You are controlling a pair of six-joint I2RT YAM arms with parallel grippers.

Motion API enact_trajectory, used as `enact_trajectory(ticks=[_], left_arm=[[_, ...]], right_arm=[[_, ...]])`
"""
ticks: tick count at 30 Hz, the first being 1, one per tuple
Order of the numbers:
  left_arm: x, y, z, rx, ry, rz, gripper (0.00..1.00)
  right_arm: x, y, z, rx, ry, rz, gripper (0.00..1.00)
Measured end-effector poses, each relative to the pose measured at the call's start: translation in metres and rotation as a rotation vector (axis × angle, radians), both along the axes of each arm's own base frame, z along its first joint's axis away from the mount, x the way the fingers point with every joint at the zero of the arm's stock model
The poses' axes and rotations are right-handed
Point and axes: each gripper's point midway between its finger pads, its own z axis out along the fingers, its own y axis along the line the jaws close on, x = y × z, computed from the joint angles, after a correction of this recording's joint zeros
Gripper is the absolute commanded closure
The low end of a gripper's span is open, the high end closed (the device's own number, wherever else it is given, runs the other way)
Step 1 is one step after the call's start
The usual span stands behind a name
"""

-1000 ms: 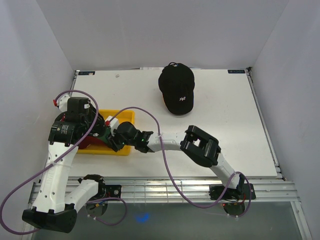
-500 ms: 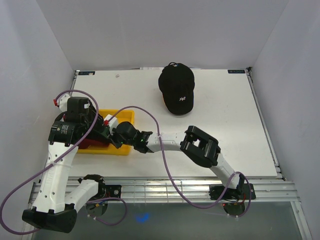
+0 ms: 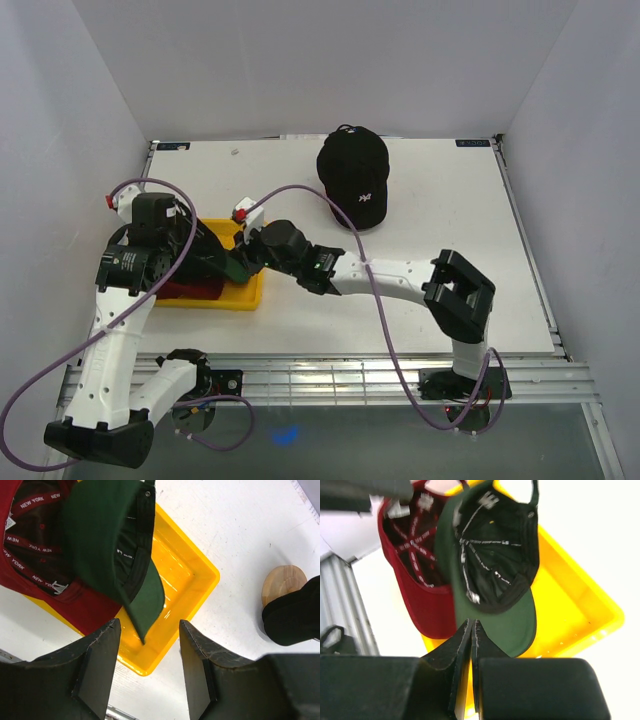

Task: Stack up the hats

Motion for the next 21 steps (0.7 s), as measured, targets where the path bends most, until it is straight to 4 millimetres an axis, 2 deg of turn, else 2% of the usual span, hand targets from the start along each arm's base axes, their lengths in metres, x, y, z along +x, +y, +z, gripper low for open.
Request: enact_trajectory(ticks=[5, 8, 11, 15, 18, 21], left_arm=[[0.006, -0.001, -0.004, 0.01, -0.001, -0.017, 0.42], [0.014, -0.003, -0.005, 0.018, 0.001, -0.029, 0.43], [0.021, -0.005, -0.009, 0.019, 0.007, -0.041, 0.43], [0.023, -0.007, -0.011, 0.023, 0.008, -0.061, 0.42], [0.025, -0.007, -0.01, 0.032, 0.003, -0.071, 0.41], [0.024, -0.007, -0.008, 0.038, -0.001, -0.076, 0.39]], right_arm=[[0.02, -0.033, 0.026, 0.081, 0.085, -0.053, 0.92], [0.033, -0.055, 0.025, 0.098, 0.139, -0.08, 0.91], [0.037, -0.061, 0.018, 0.081, 0.159, -0.075, 0.83], [0.003, -0.043, 0.0, 0.021, 0.149, 0.036, 0.61], [-0.032, -0.027, -0.019, -0.038, 0.114, 0.136, 0.5], [-0.061, -0.016, -0.039, -0.099, 0.066, 0.221, 0.46]])
